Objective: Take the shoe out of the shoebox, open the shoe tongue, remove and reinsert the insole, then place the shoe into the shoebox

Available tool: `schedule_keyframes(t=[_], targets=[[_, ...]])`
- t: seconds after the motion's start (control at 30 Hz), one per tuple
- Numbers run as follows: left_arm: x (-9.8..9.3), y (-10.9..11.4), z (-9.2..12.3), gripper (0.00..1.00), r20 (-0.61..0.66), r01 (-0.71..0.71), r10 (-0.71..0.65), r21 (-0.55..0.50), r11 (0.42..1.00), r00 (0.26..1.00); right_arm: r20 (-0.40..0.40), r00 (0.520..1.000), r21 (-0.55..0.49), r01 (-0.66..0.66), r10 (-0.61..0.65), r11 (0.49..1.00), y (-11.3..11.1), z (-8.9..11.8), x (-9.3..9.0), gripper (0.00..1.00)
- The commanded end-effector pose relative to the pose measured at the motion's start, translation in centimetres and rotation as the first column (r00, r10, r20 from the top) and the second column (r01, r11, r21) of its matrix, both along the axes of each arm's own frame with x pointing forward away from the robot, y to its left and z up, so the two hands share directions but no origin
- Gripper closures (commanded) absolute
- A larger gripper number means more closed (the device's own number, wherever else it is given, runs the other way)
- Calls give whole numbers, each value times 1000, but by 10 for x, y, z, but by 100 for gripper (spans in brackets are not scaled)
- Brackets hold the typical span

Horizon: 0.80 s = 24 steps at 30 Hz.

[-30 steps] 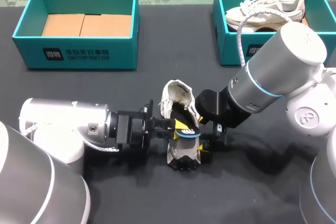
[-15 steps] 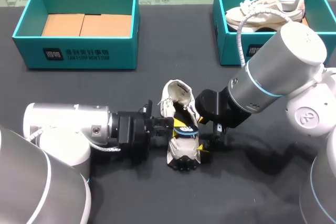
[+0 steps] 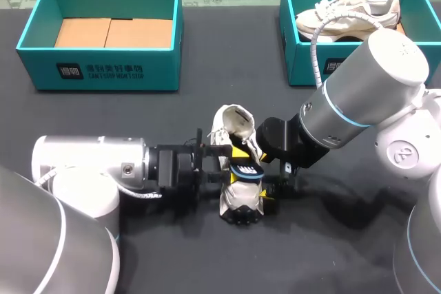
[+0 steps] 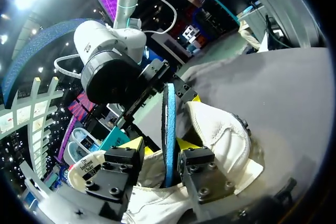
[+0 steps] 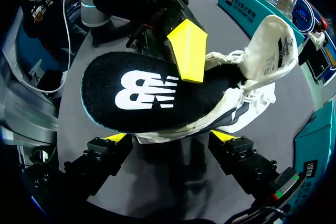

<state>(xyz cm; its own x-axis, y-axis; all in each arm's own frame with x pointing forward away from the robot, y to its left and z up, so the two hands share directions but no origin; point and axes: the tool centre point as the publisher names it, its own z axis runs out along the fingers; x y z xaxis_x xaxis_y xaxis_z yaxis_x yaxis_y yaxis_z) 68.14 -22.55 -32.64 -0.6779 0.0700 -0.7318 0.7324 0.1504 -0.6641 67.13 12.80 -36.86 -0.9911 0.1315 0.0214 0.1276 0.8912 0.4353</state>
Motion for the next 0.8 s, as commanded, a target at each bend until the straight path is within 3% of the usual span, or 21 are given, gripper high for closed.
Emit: schedule_keyframes(t=[0.03,0.2,0.27,0.3,0.8], targets=[[-13,6,10,62,9,3,-3,-13,1000,1000,2,1000,0,0,0,1000,0,-1,-1,0],[-19,0,16,66,33,23,-23,-6,1000,999,2,1000,0,0,0,1000,0,-1,-1,0],[-19,-2,15,80,40,25,-25,0,1000,999,2,1000,0,0,0,1000,0,-1,-1,0],[-18,-3,14,100,43,30,-30,8,1000,999,2,1000,0,0,0,1000,0,-1,-1,0],[8,1,-21,100,50,-29,24,98,995,998,2,1000,0,0,0,1000,0,-1,-1,0]])
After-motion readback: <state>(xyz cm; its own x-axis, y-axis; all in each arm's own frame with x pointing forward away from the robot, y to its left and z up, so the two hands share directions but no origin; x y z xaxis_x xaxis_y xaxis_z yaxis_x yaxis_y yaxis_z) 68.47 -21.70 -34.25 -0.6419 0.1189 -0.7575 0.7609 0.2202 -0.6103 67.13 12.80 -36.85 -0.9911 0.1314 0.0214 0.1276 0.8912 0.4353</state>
